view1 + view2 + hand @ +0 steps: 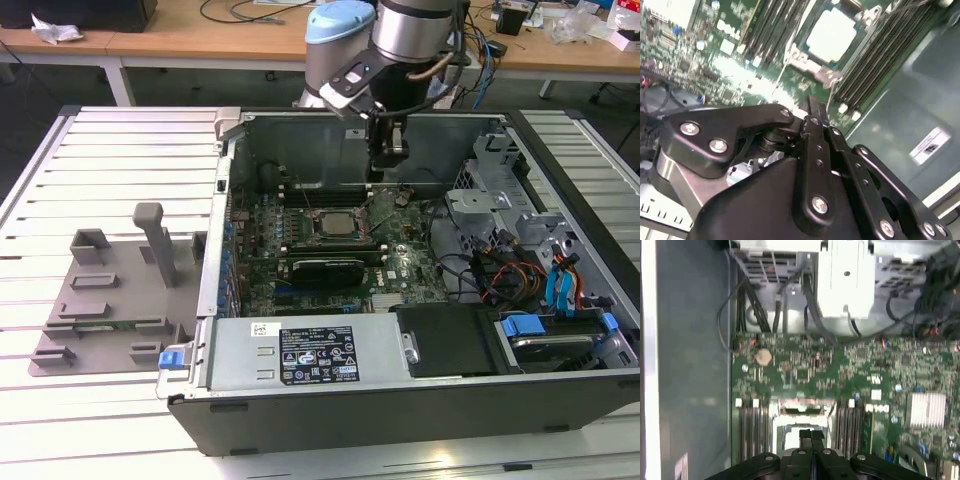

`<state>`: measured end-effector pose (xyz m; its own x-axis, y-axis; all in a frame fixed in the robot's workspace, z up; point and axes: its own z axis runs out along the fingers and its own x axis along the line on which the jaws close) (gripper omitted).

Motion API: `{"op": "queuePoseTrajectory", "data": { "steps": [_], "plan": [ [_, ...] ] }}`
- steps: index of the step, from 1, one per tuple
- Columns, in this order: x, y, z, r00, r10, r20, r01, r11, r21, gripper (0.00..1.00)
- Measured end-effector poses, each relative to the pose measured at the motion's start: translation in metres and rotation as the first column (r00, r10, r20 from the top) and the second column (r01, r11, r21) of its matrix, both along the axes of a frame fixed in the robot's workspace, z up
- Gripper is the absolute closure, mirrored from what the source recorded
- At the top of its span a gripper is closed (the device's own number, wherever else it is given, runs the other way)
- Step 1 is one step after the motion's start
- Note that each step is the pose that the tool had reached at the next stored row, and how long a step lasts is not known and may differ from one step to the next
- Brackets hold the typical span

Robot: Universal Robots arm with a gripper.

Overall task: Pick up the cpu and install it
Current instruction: 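Close the cpu cover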

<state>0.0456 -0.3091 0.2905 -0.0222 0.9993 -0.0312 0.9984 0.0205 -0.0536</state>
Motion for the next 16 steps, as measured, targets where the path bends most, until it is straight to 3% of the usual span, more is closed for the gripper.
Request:
{"op": "queuePoseTrajectory", "data": {
  "steps": [1,2,3,5,9,11,16],
  "plan": [
    [0.0157,0.0000,-0.0061,1.0000,0.000,-0.0046,0.000,1.0000,0.0002,0.89],
    [0.0259,0.0001,-0.0115,1.0000,0.000,-0.0059,0.000,1.0000,0.0001,0.89],
    [0.0317,0.0002,-0.0163,1.0000,0.000,-0.0063,0.000,1.0000,0.0001,0.89],
    [0.0351,0.0014,-0.0268,1.0000,0.002,-0.0063,-0.002,1.0000,0.0002,0.89],
    [0.0351,0.0018,-0.0435,0.9999,0.009,-0.0063,-0.009,1.0000,0.0002,0.89],
    [0.0347,0.0018,-0.0436,0.9999,0.009,-0.0064,-0.009,1.0000,-0.0009,0.89],
    [0.0087,0.0018,-0.0436,1.0000,0.009,-0.0031,-0.009,1.0000,-0.0010,0.89]
  ]
}}
